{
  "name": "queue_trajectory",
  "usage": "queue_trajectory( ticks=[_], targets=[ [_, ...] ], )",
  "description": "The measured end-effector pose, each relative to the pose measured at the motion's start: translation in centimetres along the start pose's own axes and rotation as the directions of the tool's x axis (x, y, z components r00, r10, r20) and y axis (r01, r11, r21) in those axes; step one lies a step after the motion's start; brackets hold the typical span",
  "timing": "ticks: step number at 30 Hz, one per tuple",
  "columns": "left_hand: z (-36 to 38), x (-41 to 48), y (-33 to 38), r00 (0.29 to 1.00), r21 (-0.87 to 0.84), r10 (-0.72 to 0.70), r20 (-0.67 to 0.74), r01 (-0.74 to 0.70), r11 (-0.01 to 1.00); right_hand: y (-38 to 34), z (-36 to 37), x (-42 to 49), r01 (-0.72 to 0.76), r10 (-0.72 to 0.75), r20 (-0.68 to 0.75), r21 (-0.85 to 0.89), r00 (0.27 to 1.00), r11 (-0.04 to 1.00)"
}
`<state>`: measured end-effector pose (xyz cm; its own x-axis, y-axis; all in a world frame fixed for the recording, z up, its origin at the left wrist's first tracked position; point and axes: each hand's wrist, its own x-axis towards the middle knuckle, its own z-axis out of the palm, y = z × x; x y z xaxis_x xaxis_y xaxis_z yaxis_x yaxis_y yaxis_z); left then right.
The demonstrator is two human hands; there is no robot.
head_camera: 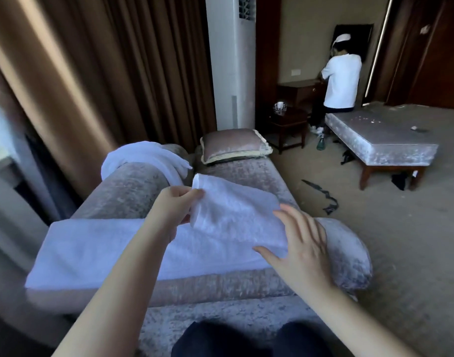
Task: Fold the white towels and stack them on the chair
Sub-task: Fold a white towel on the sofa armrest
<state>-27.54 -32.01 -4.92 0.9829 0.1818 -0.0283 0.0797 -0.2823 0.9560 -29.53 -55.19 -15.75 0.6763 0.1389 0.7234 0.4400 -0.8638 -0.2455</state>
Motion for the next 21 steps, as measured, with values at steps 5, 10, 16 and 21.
queue_trajectory(
  ticks=[5, 10, 16, 21],
  targets=[
    [-2.6, -0.2, -0.9, 0.998, -0.052, -0.001, -0.070, -0.003, 0.999, 0.4, 2.9, -0.6, -0.166, 0.171, -0.031, 0.109, 0.985, 0.980],
    [-4.5, 0.2, -4.7, 0.984, 0.026, -0.053, -0.172, 0.058, 0.998, 0.4, 3.4, -0.4, -0.108, 0.096, 0.060, 0.254, 0.994, 0.961],
    [-3.9, 0.8, -7.6, 0.988, 0.321, 0.041, -0.150, 0.010, 0.947, 0.2, 4.0, -0.7, -0.054, 0.014, 0.219, 0.179, 0.976, 0.982],
    [-4.4, 0.7, -7.9, 0.984, 0.591, 0.147, -0.105, -0.057, 0.804, 0.1, 2.6, 0.0, -0.024, -0.015, 0.417, 0.087, 0.909, 0.996]
  ],
)
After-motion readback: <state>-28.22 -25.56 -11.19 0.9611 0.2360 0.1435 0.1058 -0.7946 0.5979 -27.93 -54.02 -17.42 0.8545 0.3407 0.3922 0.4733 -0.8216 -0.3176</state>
